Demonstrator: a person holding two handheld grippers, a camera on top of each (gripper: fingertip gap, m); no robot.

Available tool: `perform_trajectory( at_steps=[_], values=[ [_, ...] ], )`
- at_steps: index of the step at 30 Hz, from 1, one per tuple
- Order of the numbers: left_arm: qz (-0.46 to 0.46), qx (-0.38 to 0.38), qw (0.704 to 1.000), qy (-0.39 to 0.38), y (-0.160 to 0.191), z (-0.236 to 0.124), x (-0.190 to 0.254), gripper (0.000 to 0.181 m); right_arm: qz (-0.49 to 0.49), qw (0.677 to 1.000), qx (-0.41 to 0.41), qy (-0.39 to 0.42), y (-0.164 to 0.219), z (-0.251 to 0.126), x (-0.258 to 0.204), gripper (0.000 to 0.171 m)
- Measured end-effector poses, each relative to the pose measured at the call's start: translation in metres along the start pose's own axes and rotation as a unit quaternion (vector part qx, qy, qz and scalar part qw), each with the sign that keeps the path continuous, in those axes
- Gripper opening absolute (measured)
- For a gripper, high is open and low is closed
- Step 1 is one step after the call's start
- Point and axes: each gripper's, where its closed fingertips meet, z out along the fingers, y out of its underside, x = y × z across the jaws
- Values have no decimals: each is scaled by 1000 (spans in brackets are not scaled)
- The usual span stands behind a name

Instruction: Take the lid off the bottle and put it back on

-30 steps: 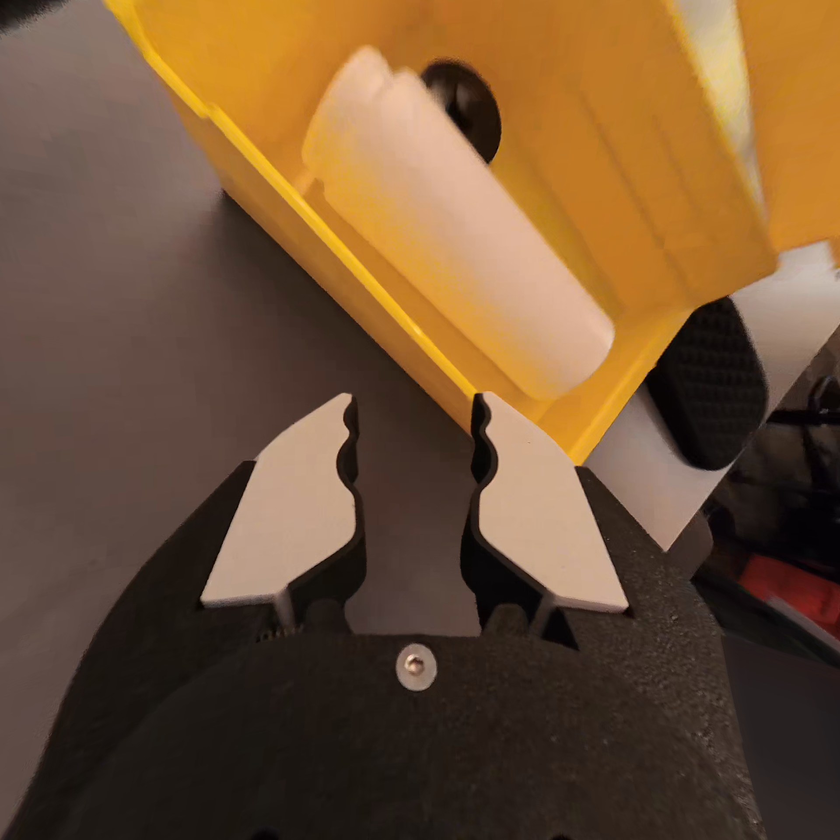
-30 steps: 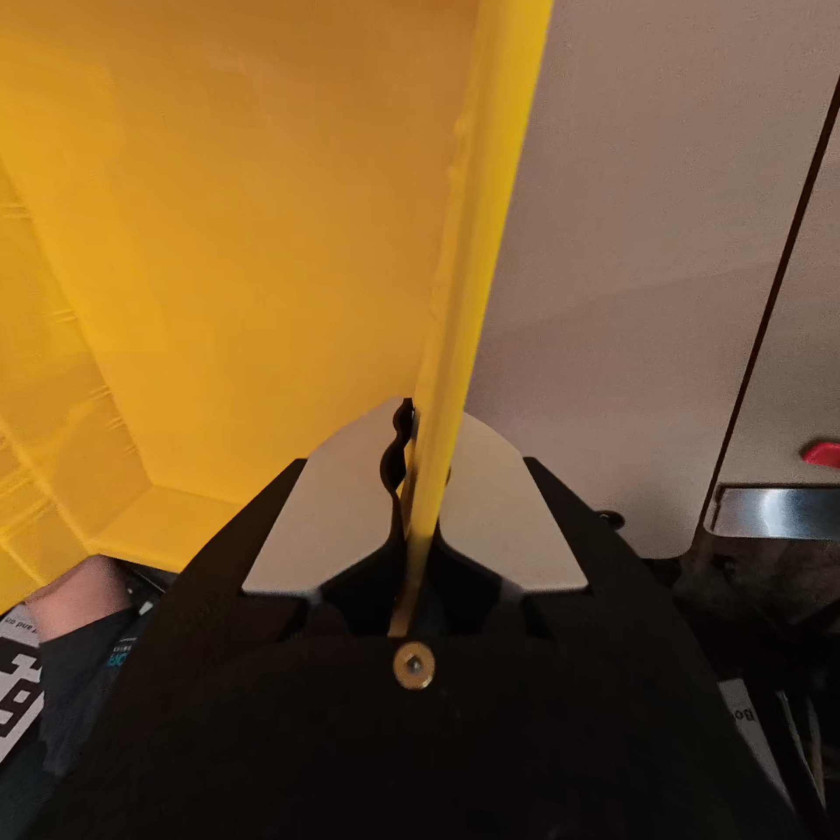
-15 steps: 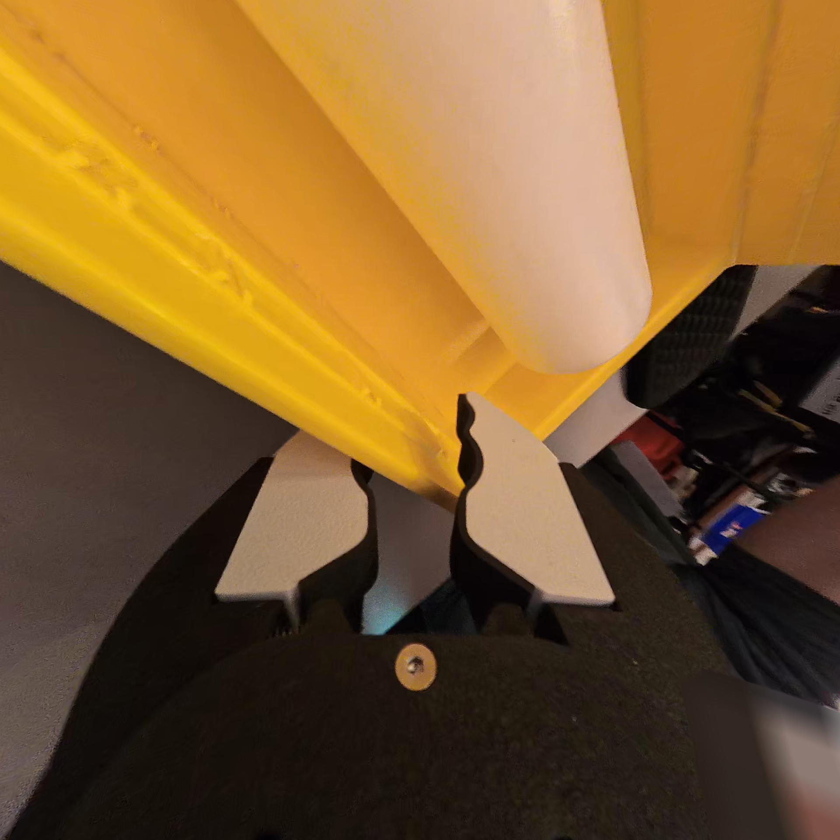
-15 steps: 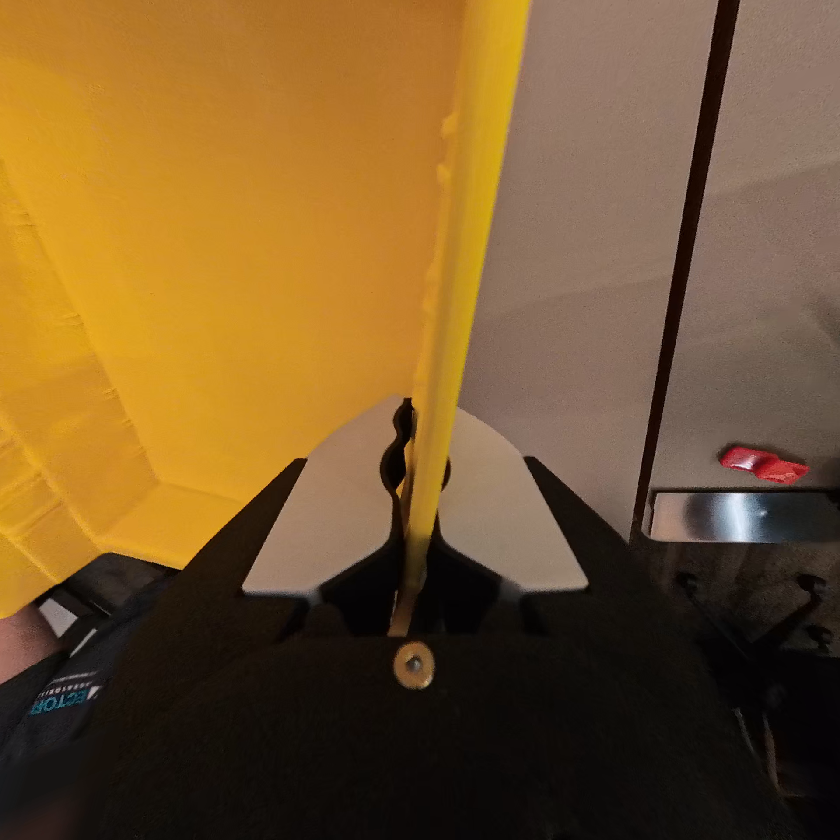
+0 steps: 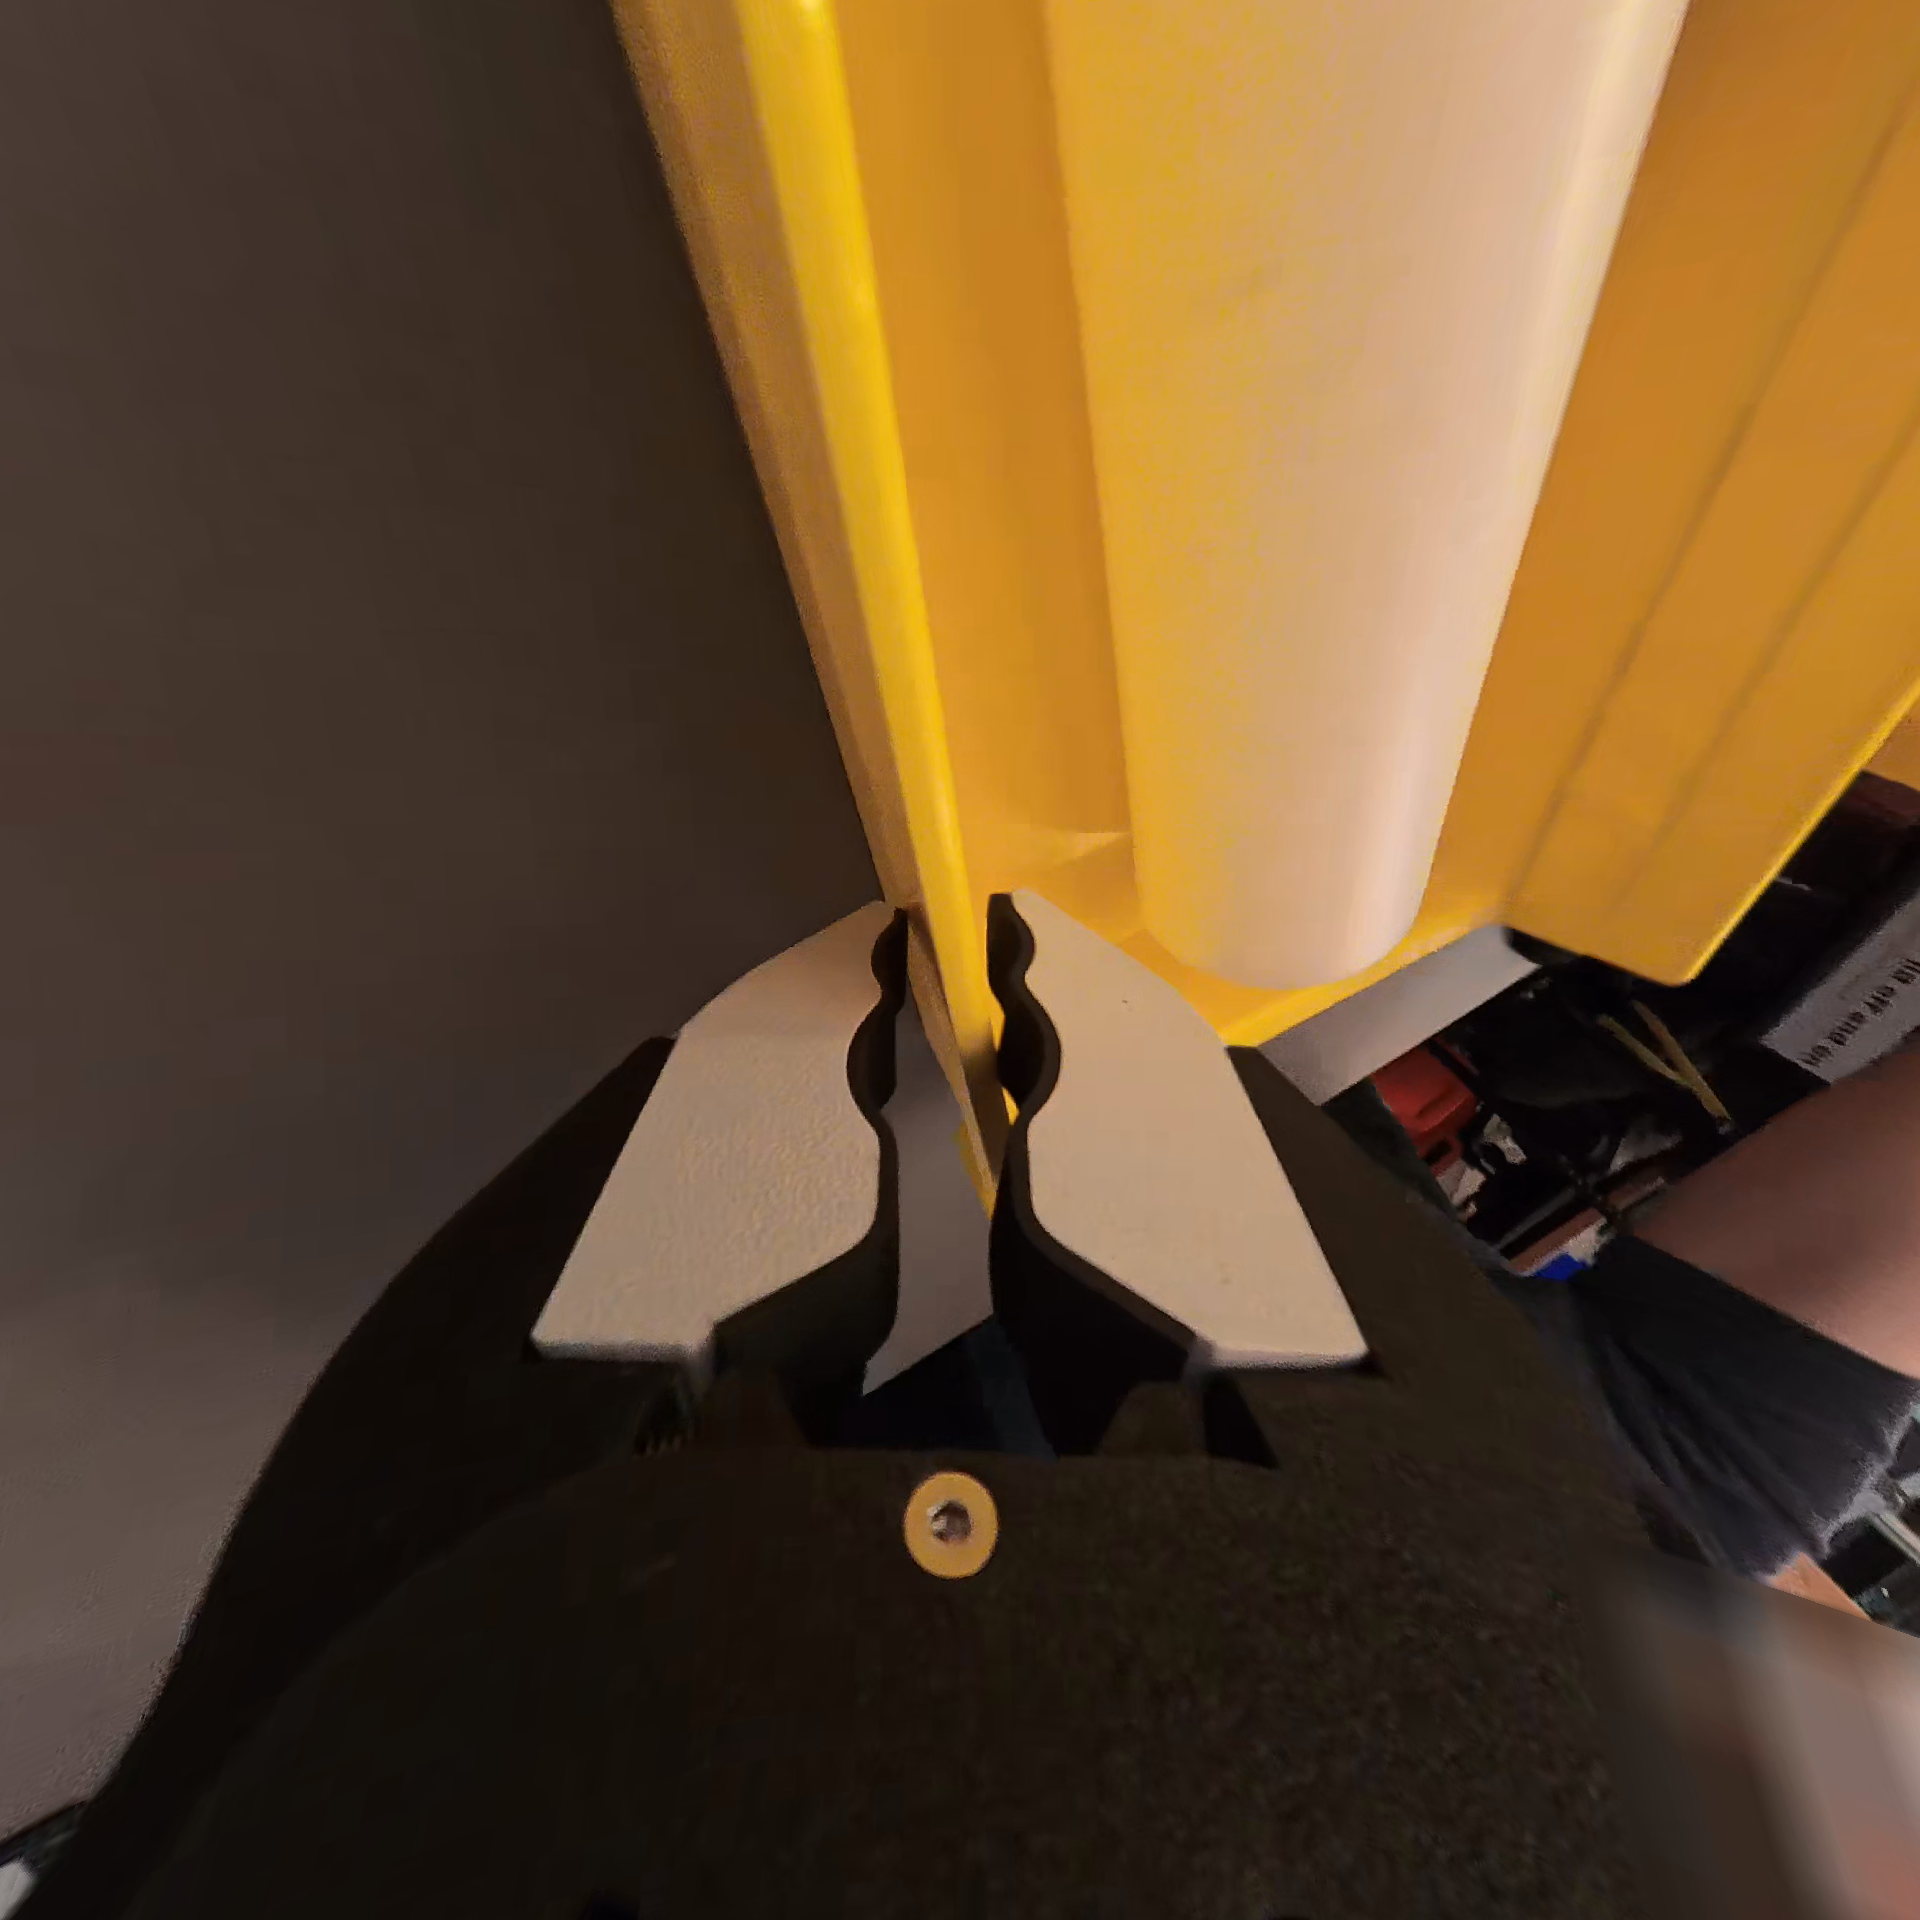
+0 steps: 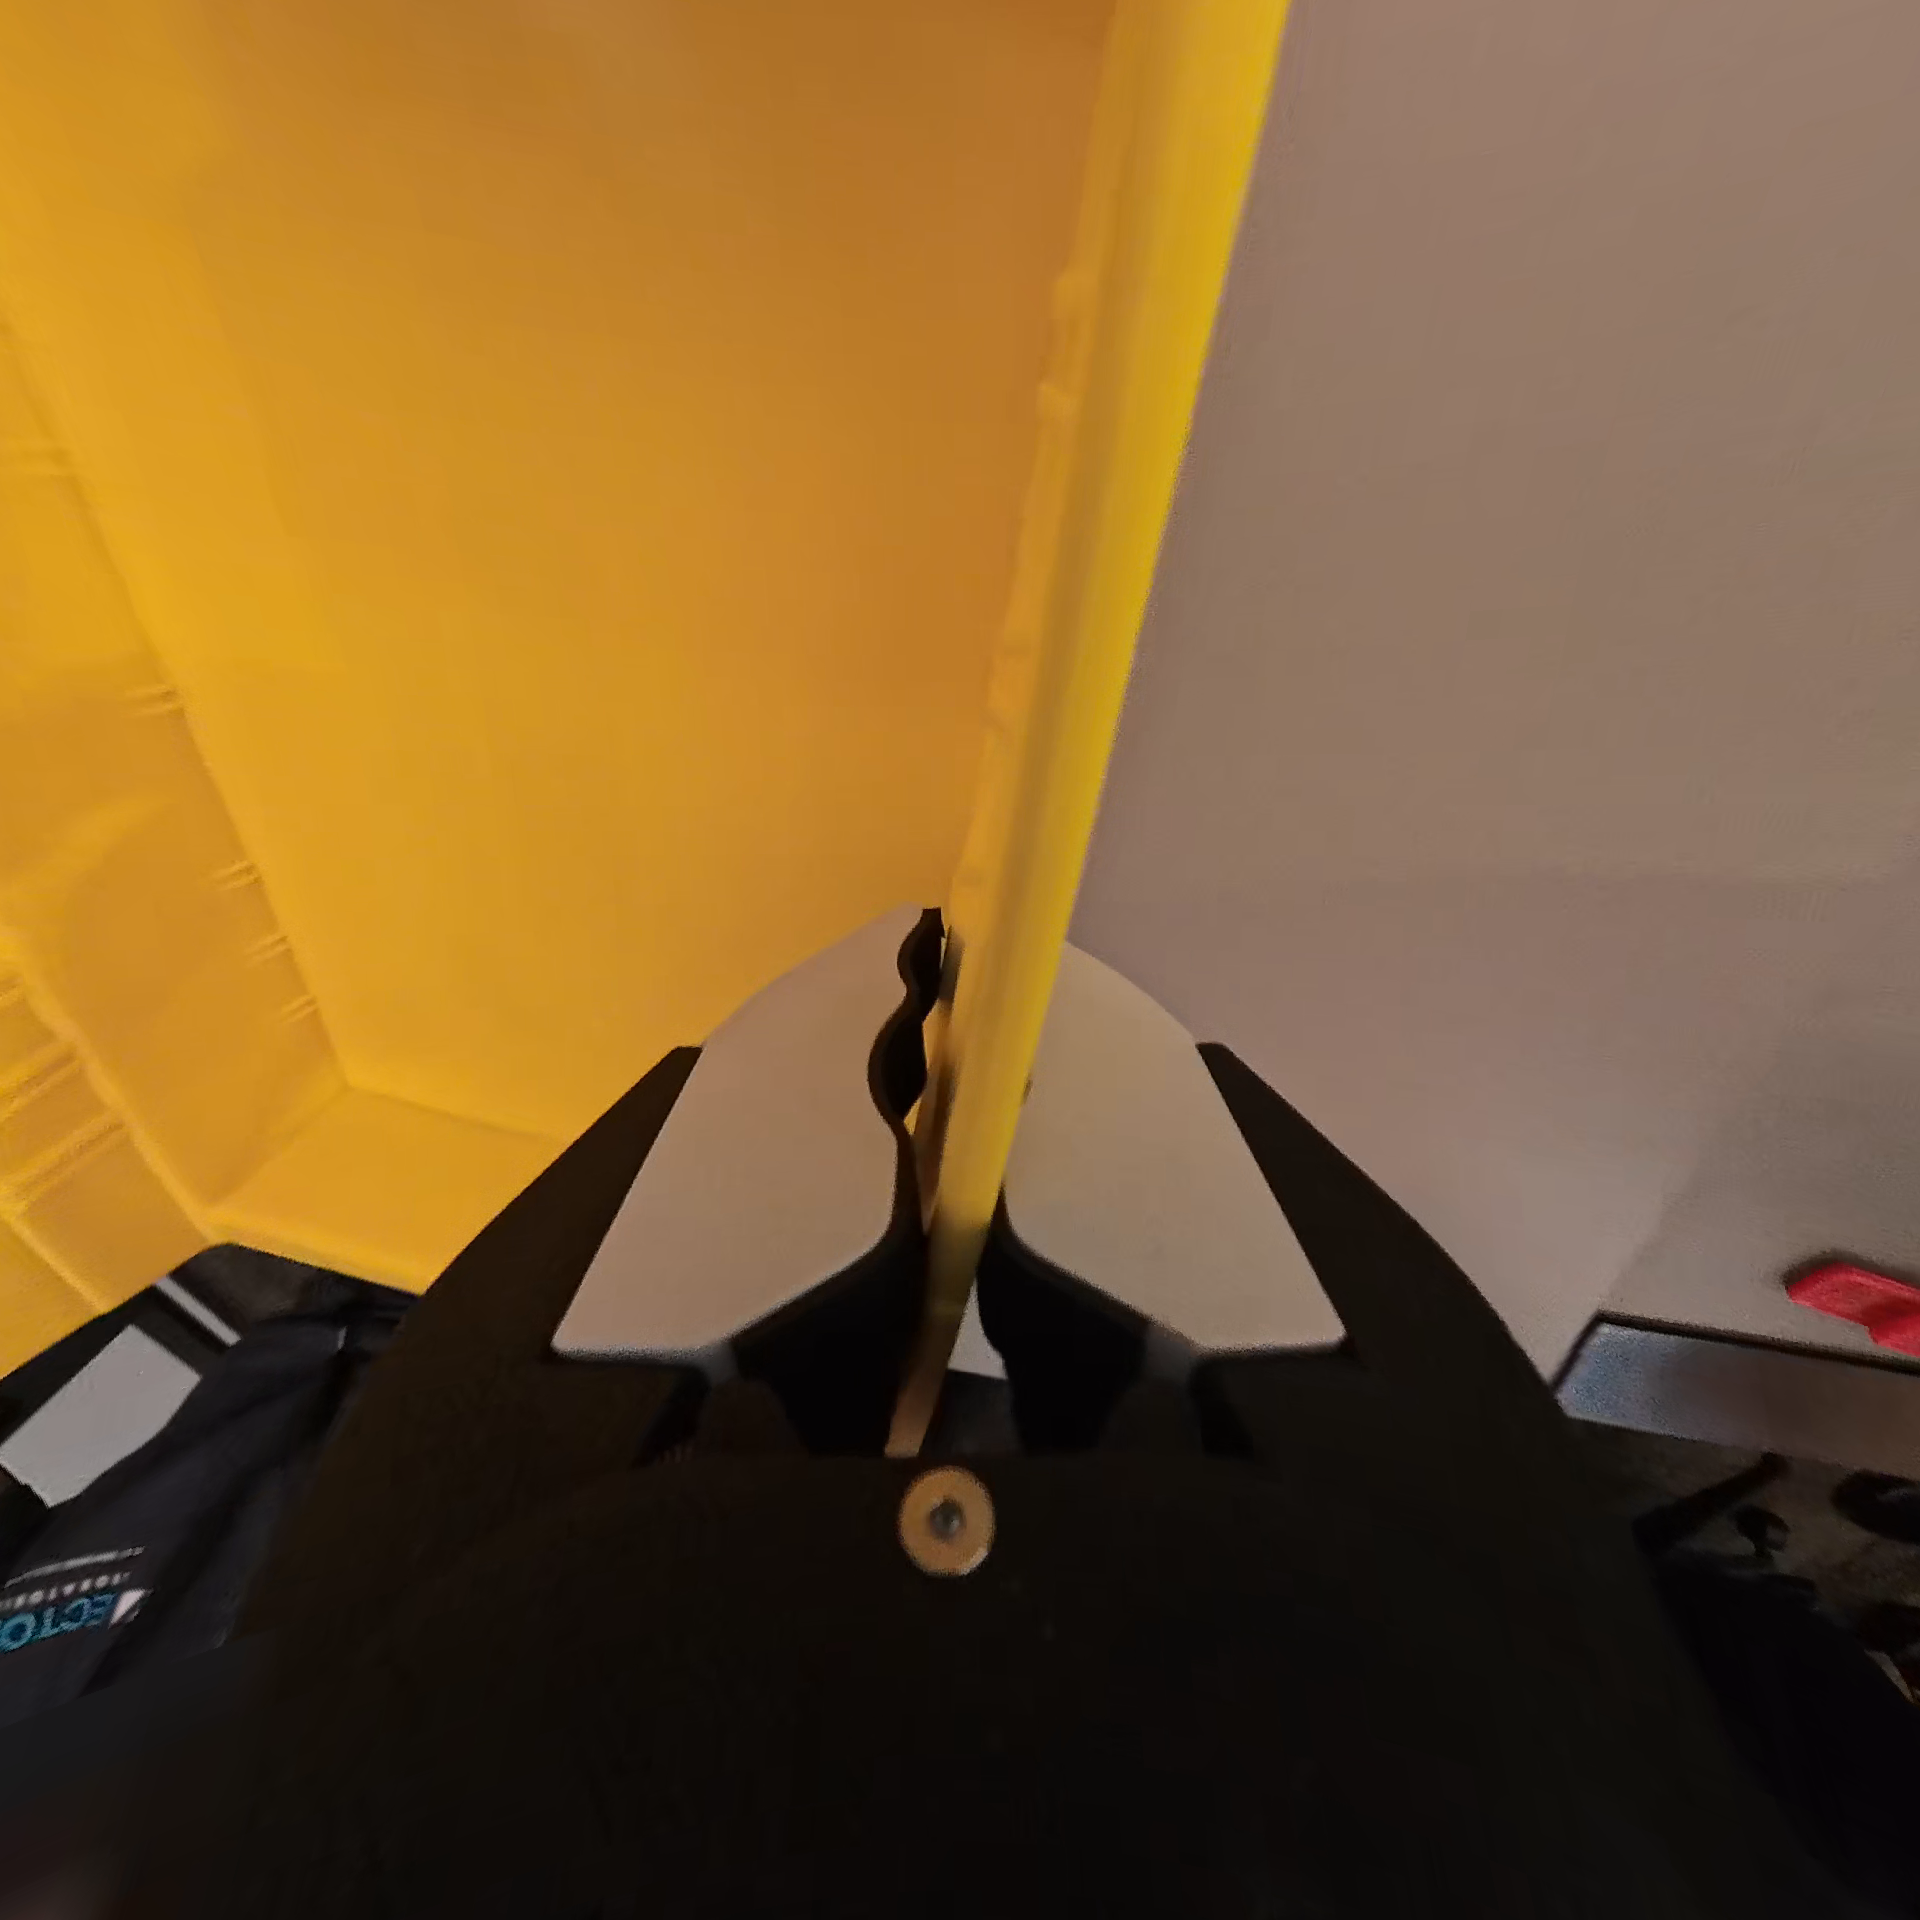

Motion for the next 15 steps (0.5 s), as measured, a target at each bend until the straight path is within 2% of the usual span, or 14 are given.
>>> perform_trajectory(
  at_steps=[5,8,12,15],
  values=[
    [-49,24,998,-8,21,-26,-62,14,-12,999,7,-30,-12,22,-33,4],
    [-62,28,997,-44,39,-43,-104,10,-15,999,7,-31,-20,35,-53,4],
    [-72,37,990,-118,64,-65,-160,4,-30,999,7,-15,-31,51,-73,5],
    [-106,63,987,-101,76,-76,-188,4,-41,999,12,23,-37,51,-75,4]
  ],
)
